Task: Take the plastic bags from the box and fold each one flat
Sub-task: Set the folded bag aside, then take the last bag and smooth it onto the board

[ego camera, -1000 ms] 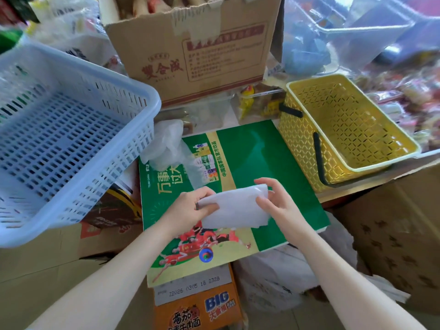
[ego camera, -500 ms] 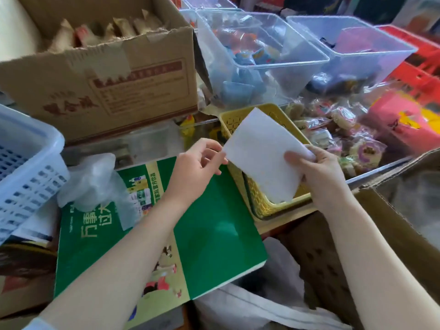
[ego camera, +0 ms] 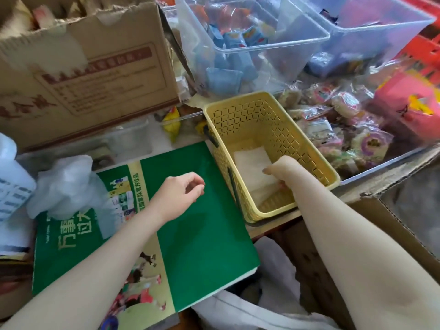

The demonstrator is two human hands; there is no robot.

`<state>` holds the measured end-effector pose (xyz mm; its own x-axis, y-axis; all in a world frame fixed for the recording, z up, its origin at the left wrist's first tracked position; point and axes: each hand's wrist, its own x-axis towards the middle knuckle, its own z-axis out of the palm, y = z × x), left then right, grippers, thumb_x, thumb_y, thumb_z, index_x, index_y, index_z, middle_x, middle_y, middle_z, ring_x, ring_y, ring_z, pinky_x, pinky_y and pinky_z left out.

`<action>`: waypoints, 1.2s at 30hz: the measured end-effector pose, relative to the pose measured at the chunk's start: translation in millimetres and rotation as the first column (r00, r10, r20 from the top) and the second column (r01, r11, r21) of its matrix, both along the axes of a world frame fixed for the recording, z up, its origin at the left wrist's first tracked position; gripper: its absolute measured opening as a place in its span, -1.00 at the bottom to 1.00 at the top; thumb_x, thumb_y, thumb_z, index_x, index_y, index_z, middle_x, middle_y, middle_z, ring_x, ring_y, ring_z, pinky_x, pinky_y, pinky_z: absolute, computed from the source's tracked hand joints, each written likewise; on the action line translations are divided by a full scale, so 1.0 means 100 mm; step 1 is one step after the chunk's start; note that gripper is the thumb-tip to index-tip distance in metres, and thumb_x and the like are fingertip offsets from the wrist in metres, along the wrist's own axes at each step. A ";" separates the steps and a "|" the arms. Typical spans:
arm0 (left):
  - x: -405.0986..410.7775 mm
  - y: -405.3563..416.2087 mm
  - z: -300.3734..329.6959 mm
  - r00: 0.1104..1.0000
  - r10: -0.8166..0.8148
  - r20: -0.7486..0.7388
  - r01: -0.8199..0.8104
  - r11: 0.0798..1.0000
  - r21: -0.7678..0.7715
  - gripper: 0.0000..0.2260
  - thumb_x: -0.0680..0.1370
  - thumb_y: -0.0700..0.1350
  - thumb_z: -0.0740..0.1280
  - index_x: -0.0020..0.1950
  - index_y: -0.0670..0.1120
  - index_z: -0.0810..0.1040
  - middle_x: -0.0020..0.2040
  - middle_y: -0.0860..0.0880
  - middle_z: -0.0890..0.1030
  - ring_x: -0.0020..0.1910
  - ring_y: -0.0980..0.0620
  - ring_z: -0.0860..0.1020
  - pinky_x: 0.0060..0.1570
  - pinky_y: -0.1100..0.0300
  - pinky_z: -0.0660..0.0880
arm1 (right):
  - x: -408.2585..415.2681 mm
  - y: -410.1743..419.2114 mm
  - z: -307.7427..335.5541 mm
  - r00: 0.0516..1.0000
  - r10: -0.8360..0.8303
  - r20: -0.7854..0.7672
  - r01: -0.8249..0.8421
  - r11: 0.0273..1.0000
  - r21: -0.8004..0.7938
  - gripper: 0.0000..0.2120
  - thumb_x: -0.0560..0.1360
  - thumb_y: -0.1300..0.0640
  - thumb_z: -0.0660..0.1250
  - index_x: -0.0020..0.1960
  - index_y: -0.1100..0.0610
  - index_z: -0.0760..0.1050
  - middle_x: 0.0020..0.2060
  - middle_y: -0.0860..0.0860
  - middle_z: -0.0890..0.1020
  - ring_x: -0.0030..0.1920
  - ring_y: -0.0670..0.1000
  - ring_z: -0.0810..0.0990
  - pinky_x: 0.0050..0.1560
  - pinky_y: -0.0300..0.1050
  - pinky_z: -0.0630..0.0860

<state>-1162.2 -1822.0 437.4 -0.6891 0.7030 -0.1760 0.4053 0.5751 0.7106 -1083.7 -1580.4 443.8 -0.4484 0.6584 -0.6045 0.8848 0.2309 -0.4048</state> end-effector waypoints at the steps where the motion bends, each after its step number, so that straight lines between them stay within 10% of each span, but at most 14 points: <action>1: 0.01 -0.02 -0.03 1.000 -0.005 0.002 0.005 1.000 -0.018 -0.90 0.56 -0.11 0.25 0.02 -0.02 0.54 -0.16 0.12 0.62 -0.24 0.26 0.53 -0.24 0.46 0.38 | -0.01 -0.01 0.02 0.999 0.041 -0.001 -0.041 0.997 0.063 -0.73 0.53 0.13 0.29 0.14 0.26 0.40 -0.20 0.08 0.48 -0.23 0.05 0.46 -0.16 -0.06 0.43; 11: -0.11 -0.70 -0.19 0.977 0.185 -0.102 -0.195 0.975 -0.105 -0.81 0.56 -0.13 0.23 0.15 -0.06 0.51 0.05 0.00 0.58 -0.08 0.05 0.52 -0.05 0.14 0.48 | -0.29 -1.15 0.60 0.659 0.304 -0.688 -0.310 0.943 0.120 -0.84 0.57 0.15 0.21 0.06 0.11 0.54 -0.16 -0.04 0.63 -0.33 -0.17 0.49 -0.34 -0.29 0.44; 15: -0.22 -1.28 -0.27 0.923 0.272 -0.274 -0.326 0.928 -0.178 -0.71 0.56 -0.18 0.21 0.29 -0.11 0.40 0.33 -0.09 0.36 0.07 -0.10 0.51 -0.06 0.11 0.50 | -0.54 -1.84 0.38 0.577 0.497 -0.648 -0.513 0.838 0.187 -0.84 0.55 0.20 0.22 0.03 0.16 0.57 -0.16 0.01 0.65 -0.42 -0.23 0.42 -0.39 -0.39 0.29; 18: -0.41 -1.61 -0.35 0.857 0.321 -0.402 -0.432 0.874 -0.222 -0.60 0.54 -0.18 0.23 0.38 -0.16 0.31 0.51 -0.14 0.04 0.44 -0.15 0.15 0.26 0.01 0.34 | -0.68 -2.19 0.09 0.608 0.561 -0.562 -0.590 0.792 0.153 -0.82 0.55 0.20 0.21 0.02 0.17 0.57 -0.10 0.07 0.66 -0.38 -0.17 0.41 -0.36 -0.28 0.33; 23: -0.84 -1.78 -0.55 0.826 0.187 -0.532 -0.447 0.792 -0.415 -0.41 0.57 -0.25 0.17 0.52 -0.09 -0.07 0.48 -0.23 -0.30 0.47 -0.23 -0.20 0.43 -0.04 -0.05 | -0.75 -2.49 -0.21 0.678 0.579 -0.452 -0.604 0.790 0.106 -0.81 0.56 0.22 0.19 0.00 0.19 0.57 -0.15 0.03 0.63 -0.29 0.00 0.51 -0.20 -0.16 0.48; 31: -1.01 -1.86 -0.73 0.816 0.112 -0.568 -0.436 0.763 -0.477 -0.56 0.48 -0.38 0.16 0.36 -0.21 0.21 0.22 -0.25 0.41 0.18 -0.20 0.37 0.09 0.01 0.42 | -0.67 -2.67 -0.51 0.727 0.544 -0.419 -0.577 0.815 0.055 -0.81 0.56 0.22 0.18 0.03 0.17 0.56 -0.12 0.03 0.61 -0.32 -0.03 0.51 -0.24 -0.21 0.47; 36: -0.62 -1.85 -0.42 0.815 0.275 -0.510 -0.354 0.933 -0.061 -0.70 0.48 -0.34 0.24 0.21 -0.19 0.46 0.08 -0.18 0.57 0.08 -0.15 0.49 -0.09 0.09 0.40 | -0.68 -2.81 -0.47 0.737 0.352 -0.577 -0.373 0.924 0.087 -0.75 0.54 0.13 0.26 0.20 0.15 0.46 0.10 0.00 0.56 0.00 -0.09 0.48 -0.08 -0.29 0.39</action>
<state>-1224.0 -2006.9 395.6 -0.8910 0.4260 0.1570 0.4531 0.8119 0.3681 -1151.3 -1861.1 397.2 -0.9167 0.3590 -0.1753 0.3382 0.4638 -0.8189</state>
